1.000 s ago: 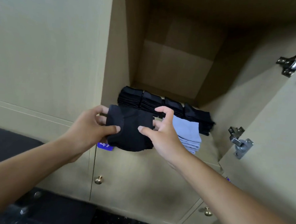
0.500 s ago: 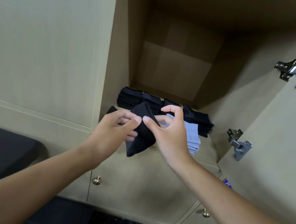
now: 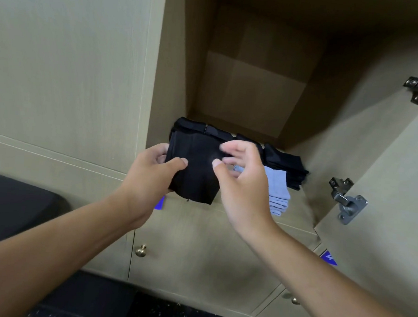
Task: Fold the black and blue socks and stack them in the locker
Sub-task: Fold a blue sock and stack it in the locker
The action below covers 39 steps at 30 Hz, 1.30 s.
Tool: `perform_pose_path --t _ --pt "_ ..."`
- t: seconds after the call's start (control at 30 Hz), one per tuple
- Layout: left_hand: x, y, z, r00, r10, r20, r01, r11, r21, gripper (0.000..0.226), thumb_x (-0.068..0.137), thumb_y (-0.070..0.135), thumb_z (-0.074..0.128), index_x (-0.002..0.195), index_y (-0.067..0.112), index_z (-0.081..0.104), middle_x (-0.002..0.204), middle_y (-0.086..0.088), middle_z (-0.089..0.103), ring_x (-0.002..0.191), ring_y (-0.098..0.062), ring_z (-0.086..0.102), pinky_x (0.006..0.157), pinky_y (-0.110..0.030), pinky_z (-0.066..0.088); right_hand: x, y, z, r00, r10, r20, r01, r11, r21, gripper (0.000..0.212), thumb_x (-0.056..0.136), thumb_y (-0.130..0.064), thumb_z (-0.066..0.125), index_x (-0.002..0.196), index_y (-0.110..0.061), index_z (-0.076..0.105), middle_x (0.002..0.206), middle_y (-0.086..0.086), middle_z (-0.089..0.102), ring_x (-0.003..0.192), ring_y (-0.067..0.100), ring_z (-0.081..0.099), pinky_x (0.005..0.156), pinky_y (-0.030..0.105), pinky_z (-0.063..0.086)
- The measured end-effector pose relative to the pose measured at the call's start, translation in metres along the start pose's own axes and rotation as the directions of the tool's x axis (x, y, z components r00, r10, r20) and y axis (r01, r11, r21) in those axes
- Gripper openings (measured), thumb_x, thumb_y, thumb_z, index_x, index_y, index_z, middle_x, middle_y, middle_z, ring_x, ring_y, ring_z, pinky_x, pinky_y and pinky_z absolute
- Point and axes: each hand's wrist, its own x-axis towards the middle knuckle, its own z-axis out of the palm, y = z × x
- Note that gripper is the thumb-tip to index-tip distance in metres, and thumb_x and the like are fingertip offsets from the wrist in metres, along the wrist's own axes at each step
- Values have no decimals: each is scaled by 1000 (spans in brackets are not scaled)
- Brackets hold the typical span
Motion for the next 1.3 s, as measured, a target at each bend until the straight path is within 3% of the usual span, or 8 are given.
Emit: perform_pose_path --t 0.1,0.2,0.3,0.47,0.63,0.83,1.0,1.3 --pt "3 2 -5 998 -44 55 50 992 -116 25 102 5 53 123 8 66 111 -9 76 107 -25 73 83 -34 63 7 -1 -7 995 100 13 -100 995 26 39 91 -20 71 117 -38 48 130 -16 51 114 -2 54 90 21 47" --pt "5 2 -7 991 -59 116 82 976 -203 29 103 5 50 127 7 65 117 -8 75 112 -23 71 88 -35 62 11 -2 -13 974 148 174 -172 976 133 32 96 -22 67 116 -40 50 126 -9 59 93 -9 63 70 12 48" --pt "7 1 -7 985 -66 158 102 967 -233 30 104 4 49 130 7 65 121 -9 74 115 -23 70 94 -37 60 12 -2 -16 970 82 227 -120 980 159 26 96 -19 66 114 -38 59 119 -4 67 103 10 66 84 25 55" --pt "9 -2 -4 983 -57 173 96 970 -224 30 105 6 49 130 9 65 119 -9 75 112 -22 71 92 -35 60 14 2 -17 946 71 315 -98 993 69 29 92 -20 72 115 -37 72 118 -21 68 119 1 59 106 32 48" --pt "13 -7 -5 985 -128 118 139 986 -94 19 102 8 56 115 7 69 109 -13 76 107 -30 72 88 -45 60 15 13 -19 968 86 236 -77 996 -49 35 85 -18 80 116 -32 74 113 -23 70 109 -7 60 95 18 46" --pt "13 -9 1 992 -111 58 108 993 42 11 98 4 62 107 6 68 95 -11 78 87 -23 77 61 -28 60 25 21 -30 959 82 272 -29 981 -194 33 83 -21 81 114 -32 75 119 -19 70 111 -1 63 100 26 48" --pt "15 -10 6 994 -93 57 87 991 99 7 96 4 65 100 9 68 81 -10 75 67 -20 73 65 -35 63 49 18 -56 969 44 243 6 979 -202 22 85 -14 79 100 -30 79 110 -16 74 108 -1 65 94 21 49" --pt "15 -17 9 976 -89 199 11 931 365 4 94 16 68 98 14 70 84 -2 76 74 -22 76 67 -34 61 124 33 -124 998 61 -3 -57 925 -374 19 88 -8 77 100 -23 77 108 -4 74 105 13 68 91 22 49"
